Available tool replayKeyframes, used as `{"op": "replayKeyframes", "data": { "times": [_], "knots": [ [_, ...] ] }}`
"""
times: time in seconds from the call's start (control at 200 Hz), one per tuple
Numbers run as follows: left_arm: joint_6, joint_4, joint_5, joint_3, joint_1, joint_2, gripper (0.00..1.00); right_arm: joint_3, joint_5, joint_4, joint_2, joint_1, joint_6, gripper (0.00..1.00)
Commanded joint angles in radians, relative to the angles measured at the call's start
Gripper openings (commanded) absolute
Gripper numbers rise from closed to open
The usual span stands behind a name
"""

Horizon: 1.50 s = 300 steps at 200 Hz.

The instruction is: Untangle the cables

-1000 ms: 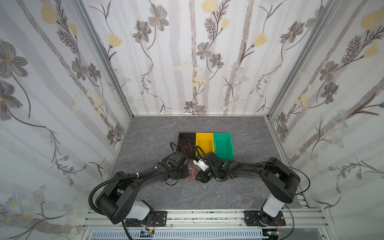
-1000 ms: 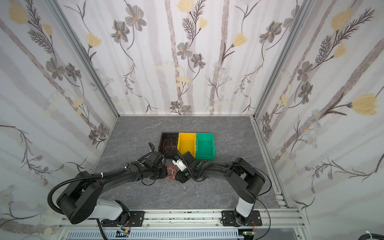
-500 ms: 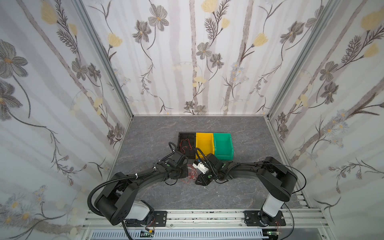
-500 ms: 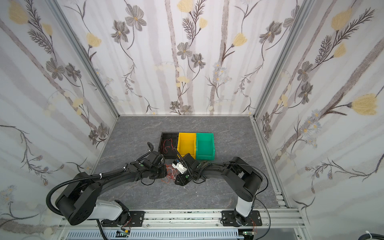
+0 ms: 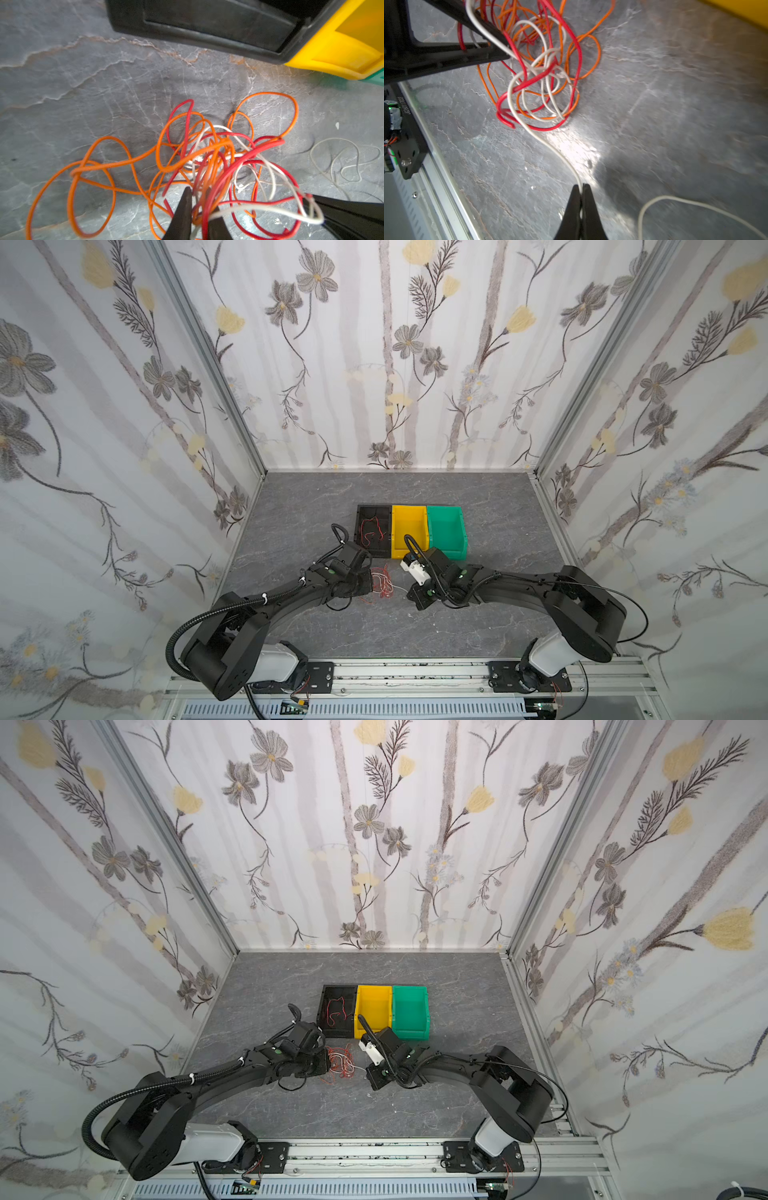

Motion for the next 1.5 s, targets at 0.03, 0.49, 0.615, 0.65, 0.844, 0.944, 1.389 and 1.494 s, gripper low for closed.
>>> {"op": "replayKeyframes", "data": {
  "times": [0.03, 0.49, 0.615, 0.65, 0.844, 0.944, 1.389, 1.494],
  "knots": [
    [-0.005, -0.02, -0.026, -0.008, 0.008, -0.018, 0.15, -0.028, 0.173, -0.061, -0.083, -0.019, 0.029, 0.0],
    [-0.006, -0.059, -0.067, -0.026, 0.034, -0.075, 0.14, -0.044, 0.412, -0.301, -0.286, -0.196, 0.106, 0.0],
    [-0.008, -0.065, -0.075, -0.03, 0.041, -0.075, 0.15, -0.049, 0.415, -0.34, -0.336, -0.255, 0.13, 0.0],
    [-0.009, -0.067, -0.078, -0.032, 0.044, -0.1, 0.15, -0.05, 0.416, -0.352, -0.348, -0.273, 0.137, 0.0],
    [-0.014, -0.081, -0.092, -0.039, 0.052, -0.113, 0.14, -0.059, 0.354, -0.398, -0.411, -0.392, 0.17, 0.0],
    [-0.017, -0.084, -0.098, -0.043, 0.058, -0.122, 0.14, -0.059, 0.319, -0.42, -0.436, -0.441, 0.182, 0.0],
    [-0.018, -0.041, -0.04, -0.056, 0.061, -0.124, 0.15, 0.001, 0.011, -0.433, -0.517, -0.489, 0.161, 0.0],
    [-0.023, -0.025, -0.033, -0.064, 0.062, -0.12, 0.15, 0.023, -0.029, -0.443, -0.538, -0.489, 0.167, 0.0]
  ]
}}
